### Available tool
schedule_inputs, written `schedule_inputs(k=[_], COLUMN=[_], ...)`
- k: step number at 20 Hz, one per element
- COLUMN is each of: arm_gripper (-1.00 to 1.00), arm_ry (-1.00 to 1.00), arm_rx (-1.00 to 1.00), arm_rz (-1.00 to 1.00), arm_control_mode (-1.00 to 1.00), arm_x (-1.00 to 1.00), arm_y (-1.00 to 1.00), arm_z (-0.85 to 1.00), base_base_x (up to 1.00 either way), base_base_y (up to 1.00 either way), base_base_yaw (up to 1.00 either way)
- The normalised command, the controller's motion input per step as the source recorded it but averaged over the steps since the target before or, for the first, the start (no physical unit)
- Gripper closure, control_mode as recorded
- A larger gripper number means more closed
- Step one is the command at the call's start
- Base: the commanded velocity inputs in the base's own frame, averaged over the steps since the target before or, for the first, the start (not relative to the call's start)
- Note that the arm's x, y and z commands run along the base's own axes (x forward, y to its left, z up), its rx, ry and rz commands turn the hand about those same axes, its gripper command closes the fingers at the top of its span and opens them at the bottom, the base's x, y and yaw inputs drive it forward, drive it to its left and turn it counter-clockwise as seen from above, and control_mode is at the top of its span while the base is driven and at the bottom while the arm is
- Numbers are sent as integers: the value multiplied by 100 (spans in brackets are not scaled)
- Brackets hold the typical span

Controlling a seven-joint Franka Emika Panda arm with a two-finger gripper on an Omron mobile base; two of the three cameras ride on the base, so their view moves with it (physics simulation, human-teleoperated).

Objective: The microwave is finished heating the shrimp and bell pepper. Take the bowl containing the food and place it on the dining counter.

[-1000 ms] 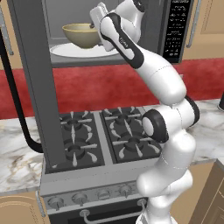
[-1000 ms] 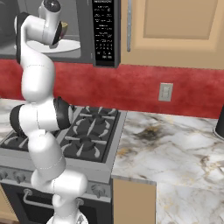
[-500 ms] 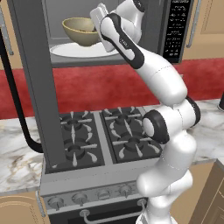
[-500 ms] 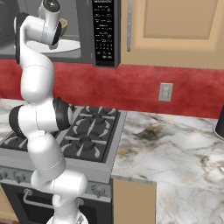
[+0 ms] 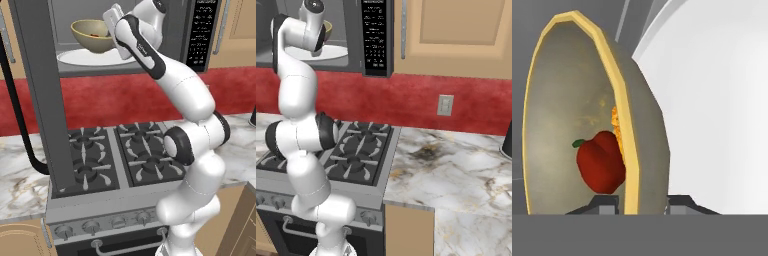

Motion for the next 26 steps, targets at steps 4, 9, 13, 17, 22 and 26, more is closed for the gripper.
schedule_inputs(k=[4,9,13,17,22,26], arm_gripper=[100,100,100,100,100,100], arm_ry=[0,0,-4,-9,-12,-1], arm_rx=[0,0,0,2,4,5], arm_rz=[0,0,0,0,0,0], arm_control_mode=[-100,-100,-100,-100,-100,-100], arm_x=[-30,-51,-79,-99,-100,-100], arm_y=[0,0,0,-11,-29,-57], arm_z=[0,0,0,0,0,0], base_base_x=[0,0,0,0,0,0], base_base_y=[0,0,0,0,0,0], base_base_yaw=[0,0,0,0,0,0])
